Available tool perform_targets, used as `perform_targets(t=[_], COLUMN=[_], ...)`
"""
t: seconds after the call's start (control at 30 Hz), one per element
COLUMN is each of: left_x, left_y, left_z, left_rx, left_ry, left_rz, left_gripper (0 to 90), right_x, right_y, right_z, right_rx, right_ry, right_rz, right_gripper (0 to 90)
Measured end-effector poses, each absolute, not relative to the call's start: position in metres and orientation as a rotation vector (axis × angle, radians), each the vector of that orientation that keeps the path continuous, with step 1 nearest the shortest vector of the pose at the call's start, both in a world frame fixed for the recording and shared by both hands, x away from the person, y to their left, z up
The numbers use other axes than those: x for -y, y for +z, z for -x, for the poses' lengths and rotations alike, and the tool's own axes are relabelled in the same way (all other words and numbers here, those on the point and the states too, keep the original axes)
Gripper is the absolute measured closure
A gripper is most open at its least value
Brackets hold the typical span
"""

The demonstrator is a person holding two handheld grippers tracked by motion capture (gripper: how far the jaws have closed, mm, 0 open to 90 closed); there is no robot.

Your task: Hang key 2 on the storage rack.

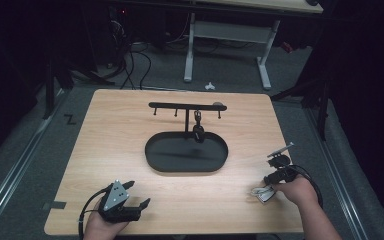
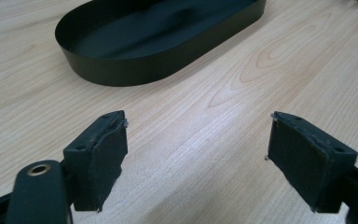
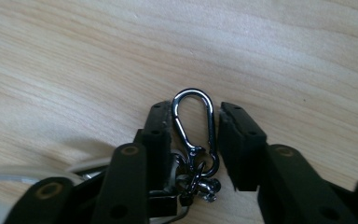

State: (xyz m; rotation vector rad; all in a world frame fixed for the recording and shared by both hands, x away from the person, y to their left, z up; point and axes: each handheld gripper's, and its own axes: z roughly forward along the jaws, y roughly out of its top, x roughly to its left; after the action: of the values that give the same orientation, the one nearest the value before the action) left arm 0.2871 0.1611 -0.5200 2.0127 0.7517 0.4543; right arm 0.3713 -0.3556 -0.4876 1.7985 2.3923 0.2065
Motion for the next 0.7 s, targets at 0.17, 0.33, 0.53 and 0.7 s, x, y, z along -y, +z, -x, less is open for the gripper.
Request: perform_targets(t=[0.17,0.33,0.53,0.7], left_x=[-0.161,-0.159,-0.157,-0.157], left_y=[-0.519,-0.52,-0.52,-0.521], left_z=[-0.286,-0.286,-0.285,-0.284], left_rx=[-0.752,-0.747,-0.748,-0.747], left_ry=[0.461,0.464,0.466,0.463], left_rz=[-2.014,-2.026,-2.032,-2.038], left_gripper=[20.3,20.3,20.3,20.3], right_x=[0.358,0.362,0.357,0.333], right_y=[-0.486,-0.485,-0.487,-0.489], right_z=[-0.371,-0.369,-0.368,-0.379], right_rx=[-2.393,-2.401,-2.433,-2.448], right_ry=[0.205,0.194,0.196,0.251], right_rz=[-1.799,-1.828,-1.792,-1.72], right_gripper=[61.2,62.3,69.2,69.1])
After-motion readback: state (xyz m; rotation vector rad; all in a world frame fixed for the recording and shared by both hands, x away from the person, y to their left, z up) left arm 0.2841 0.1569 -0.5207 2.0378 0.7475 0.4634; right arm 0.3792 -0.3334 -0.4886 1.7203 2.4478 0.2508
